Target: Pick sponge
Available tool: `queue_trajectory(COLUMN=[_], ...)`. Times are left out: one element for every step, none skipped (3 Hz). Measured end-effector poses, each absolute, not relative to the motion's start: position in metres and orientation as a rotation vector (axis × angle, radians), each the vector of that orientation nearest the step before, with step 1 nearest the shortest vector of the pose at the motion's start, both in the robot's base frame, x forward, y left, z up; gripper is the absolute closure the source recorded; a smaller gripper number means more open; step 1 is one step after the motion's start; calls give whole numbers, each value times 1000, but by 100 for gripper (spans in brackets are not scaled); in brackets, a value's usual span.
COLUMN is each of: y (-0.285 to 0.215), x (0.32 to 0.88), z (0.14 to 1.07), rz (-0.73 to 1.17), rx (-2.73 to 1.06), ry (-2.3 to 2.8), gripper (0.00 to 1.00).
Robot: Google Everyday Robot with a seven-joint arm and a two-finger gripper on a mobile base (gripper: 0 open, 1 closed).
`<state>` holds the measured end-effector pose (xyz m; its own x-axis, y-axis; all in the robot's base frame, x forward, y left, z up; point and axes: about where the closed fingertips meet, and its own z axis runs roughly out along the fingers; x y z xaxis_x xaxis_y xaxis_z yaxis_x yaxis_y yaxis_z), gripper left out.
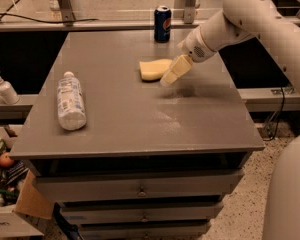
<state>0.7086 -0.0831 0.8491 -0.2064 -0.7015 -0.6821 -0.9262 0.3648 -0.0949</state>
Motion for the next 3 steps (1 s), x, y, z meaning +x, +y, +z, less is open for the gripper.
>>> queue_trajectory(y=[-68, -54, -45], x=[723, 732, 734], z=[837, 828, 822], rz=[484, 518, 544], rx=[-1383, -1370, -1358], ry=[2010, 2025, 2038], gripper=[0, 16, 39])
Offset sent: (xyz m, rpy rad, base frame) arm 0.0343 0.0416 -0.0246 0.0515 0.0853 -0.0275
